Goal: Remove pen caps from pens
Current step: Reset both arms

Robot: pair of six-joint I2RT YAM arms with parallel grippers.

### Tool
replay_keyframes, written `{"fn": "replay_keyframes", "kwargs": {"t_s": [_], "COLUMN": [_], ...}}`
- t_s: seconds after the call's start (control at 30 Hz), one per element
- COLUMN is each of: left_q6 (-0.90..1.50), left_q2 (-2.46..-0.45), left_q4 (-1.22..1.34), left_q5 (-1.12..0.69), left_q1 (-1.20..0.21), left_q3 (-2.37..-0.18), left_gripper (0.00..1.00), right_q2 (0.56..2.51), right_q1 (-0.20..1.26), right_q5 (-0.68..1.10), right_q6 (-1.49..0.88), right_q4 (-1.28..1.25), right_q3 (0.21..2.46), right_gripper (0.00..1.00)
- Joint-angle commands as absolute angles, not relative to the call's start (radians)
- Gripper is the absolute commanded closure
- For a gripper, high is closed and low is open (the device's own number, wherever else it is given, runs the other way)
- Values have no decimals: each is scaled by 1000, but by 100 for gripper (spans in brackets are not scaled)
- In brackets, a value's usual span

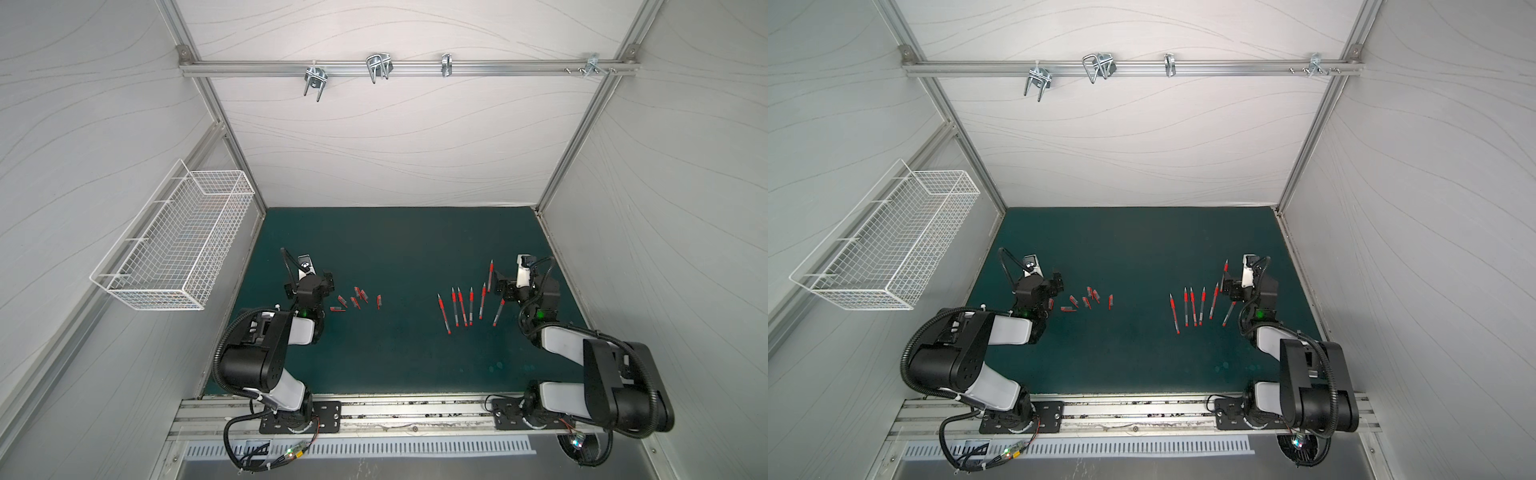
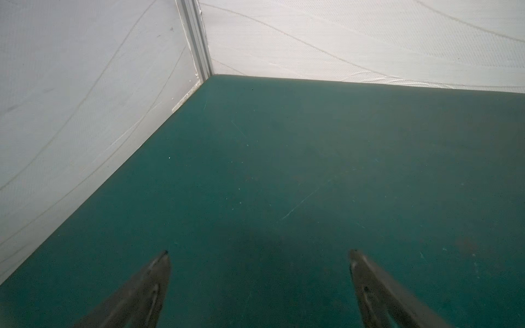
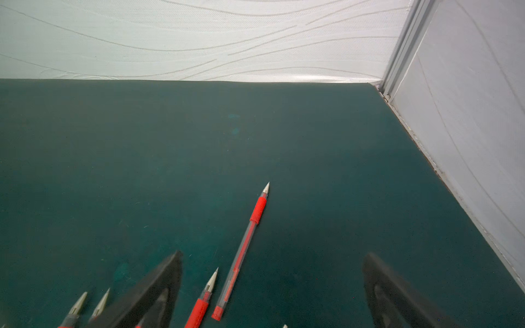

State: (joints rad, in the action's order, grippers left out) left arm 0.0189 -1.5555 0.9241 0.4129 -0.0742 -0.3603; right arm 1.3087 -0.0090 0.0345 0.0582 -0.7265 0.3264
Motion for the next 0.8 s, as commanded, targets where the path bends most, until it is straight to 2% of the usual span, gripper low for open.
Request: {"fn": "replay_keyframes", "kwargs": {"t_s": [0.0, 0.1, 0.2, 0.5, 0.77], "left_q6": [25, 19, 22, 22, 27], "left_q2": [-1559, -1565, -1564, -1565, -1563], "left_q4": [927, 946, 936, 933, 923], "left_q5": [388, 392, 390, 386, 379], "left_q1": [-66, -66, -66, -65, -60], "left_q3": [-386, -385, -386, -390, -393], "left_gripper": [1, 1, 1, 1, 1], "right_q2": [1315, 1304, 1336, 1572, 1570], "right_q1": [-15, -2, 2, 55, 73], "right_q5": [101, 100, 117, 35, -40], "right_q6": [72, 52, -32, -9, -15], "right_q4": [-708, -703, -866, -1052, -802], "right_q3": [342, 336, 289, 310, 438], "right_gripper": [1, 1, 1, 1, 1]}}
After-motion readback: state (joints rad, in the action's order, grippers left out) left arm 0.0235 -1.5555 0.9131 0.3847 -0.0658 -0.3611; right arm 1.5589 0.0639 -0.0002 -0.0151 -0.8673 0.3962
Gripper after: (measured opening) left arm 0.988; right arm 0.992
